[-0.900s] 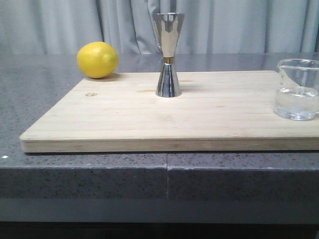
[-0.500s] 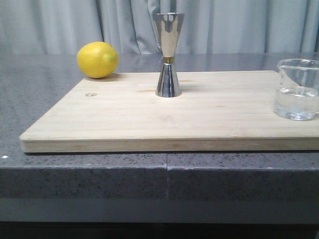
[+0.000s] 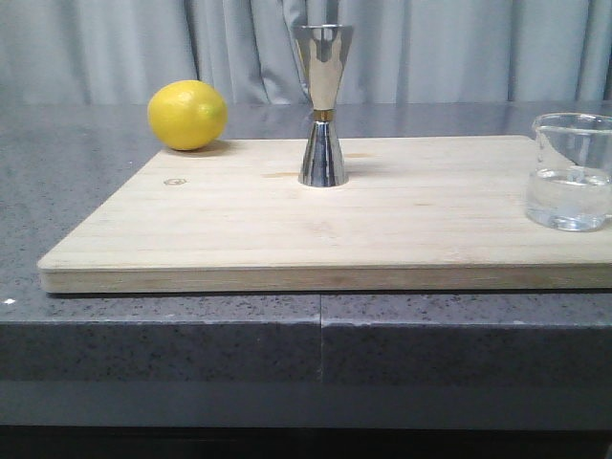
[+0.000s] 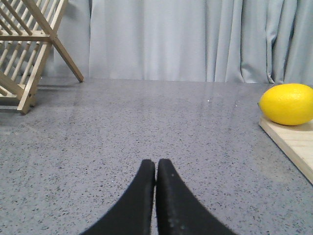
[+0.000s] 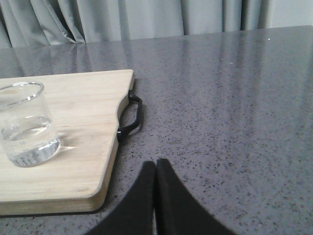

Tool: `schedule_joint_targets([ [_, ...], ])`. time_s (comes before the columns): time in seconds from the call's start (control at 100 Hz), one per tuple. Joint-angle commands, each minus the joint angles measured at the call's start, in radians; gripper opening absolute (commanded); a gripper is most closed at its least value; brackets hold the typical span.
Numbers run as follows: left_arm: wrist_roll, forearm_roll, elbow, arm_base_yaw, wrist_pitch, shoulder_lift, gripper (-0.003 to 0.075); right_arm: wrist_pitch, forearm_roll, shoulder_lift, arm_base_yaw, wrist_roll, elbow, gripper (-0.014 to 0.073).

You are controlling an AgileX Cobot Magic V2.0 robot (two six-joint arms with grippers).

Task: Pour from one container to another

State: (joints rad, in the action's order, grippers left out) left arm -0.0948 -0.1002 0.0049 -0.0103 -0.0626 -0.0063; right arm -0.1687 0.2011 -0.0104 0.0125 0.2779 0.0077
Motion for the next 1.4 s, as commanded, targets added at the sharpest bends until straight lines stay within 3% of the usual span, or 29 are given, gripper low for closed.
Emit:
schedule_joint_targets([
  [0.0, 0.001, -0.001, 0.021, 0.001, 0.076, -0.022, -0.0021, 0.065, 0.014, -0.019, 0.001, -0.011, 0.028, -0.0069],
  [1.09, -0.001, 0.001, 0.021, -0.001, 0.118, -0.022, -0.0021, 0.119, 0.011, -0.019, 0.001, -0.010, 0.028, -0.0069],
  [1.21, -0.014, 0.076, 0.008, -0.001, 0.159, -0.022, -0.0021, 0.212, 0.005, -0.019, 0.001, -0.010, 0.024, -0.0069],
  [1.39, -0.038, 0.186, -0.067, -0.001, 0.104, 0.012, -0.0021, 0.162, 0.005, -0.005, 0.001, 0.004, -0.070, -0.0069],
])
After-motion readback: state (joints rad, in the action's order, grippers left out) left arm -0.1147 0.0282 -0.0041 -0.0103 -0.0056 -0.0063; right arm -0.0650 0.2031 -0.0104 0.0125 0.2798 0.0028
